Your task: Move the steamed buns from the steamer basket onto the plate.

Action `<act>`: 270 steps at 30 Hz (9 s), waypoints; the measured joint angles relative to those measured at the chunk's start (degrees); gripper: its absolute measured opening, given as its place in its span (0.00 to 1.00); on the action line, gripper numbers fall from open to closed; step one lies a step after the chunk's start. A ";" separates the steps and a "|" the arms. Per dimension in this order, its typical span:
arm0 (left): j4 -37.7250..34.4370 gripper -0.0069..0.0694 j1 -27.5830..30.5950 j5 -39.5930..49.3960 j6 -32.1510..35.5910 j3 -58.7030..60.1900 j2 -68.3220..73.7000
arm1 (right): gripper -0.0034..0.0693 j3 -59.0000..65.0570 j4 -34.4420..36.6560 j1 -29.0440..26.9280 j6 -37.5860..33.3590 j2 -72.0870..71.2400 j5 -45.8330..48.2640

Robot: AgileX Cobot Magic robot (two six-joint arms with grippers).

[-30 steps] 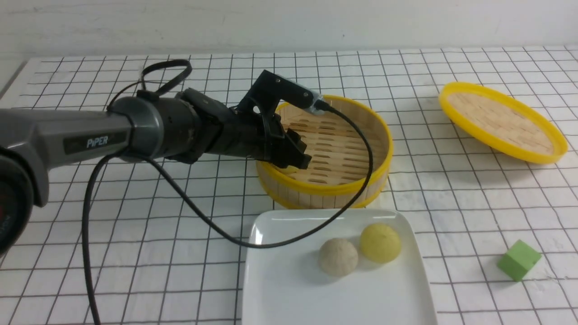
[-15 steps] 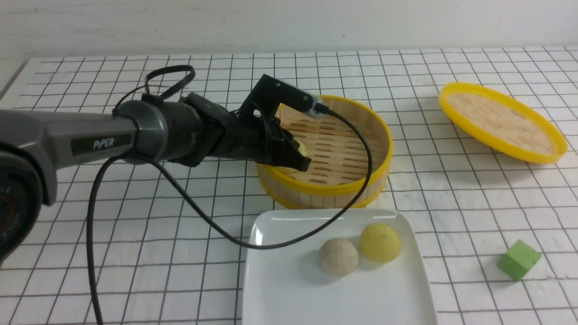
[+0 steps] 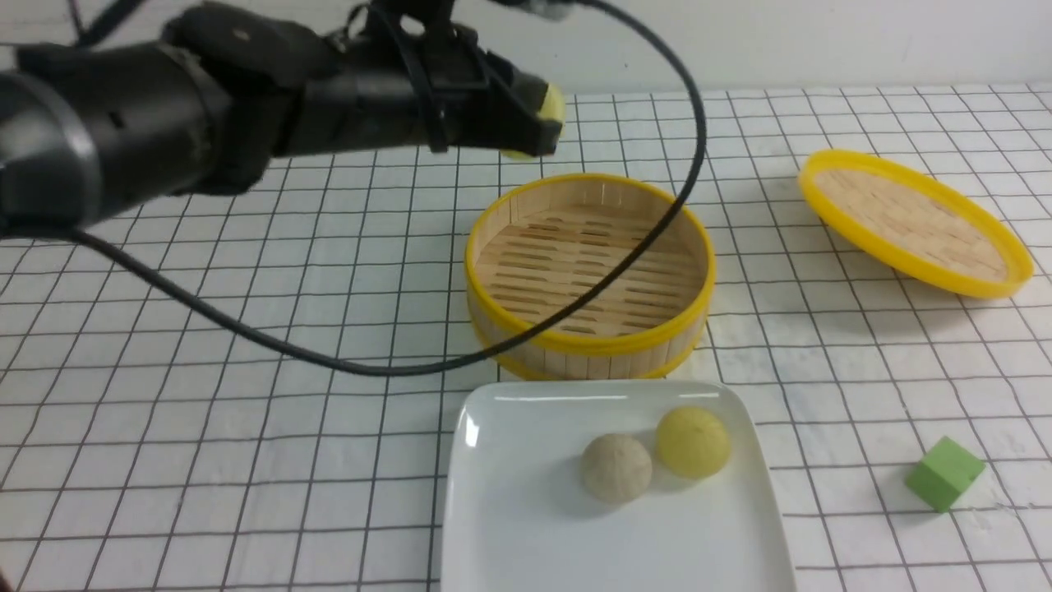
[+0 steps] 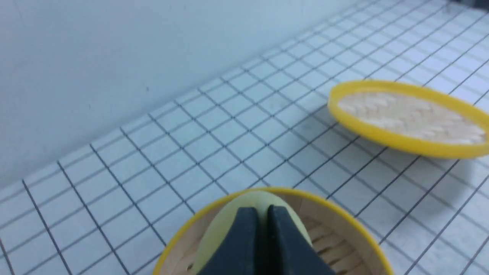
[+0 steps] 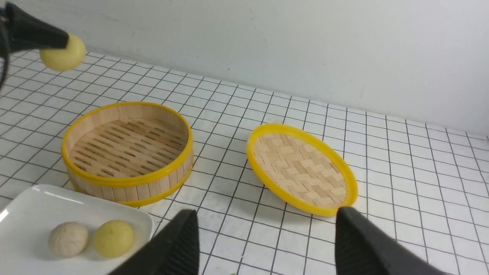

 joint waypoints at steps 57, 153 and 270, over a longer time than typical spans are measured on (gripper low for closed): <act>-4.87 0.12 0.00 12.73 4.66 26.28 4.85 | 0.69 0.00 0.61 0.00 0.00 0.00 4.29; -33.07 0.42 0.00 -38.03 8.50 40.59 -59.70 | 0.62 -0.06 8.52 0.00 -3.89 -17.24 8.00; -35.47 0.41 0.00 -67.59 8.40 40.59 -59.70 | 0.15 63.44 6.29 -34.38 6.19 -19.34 -42.25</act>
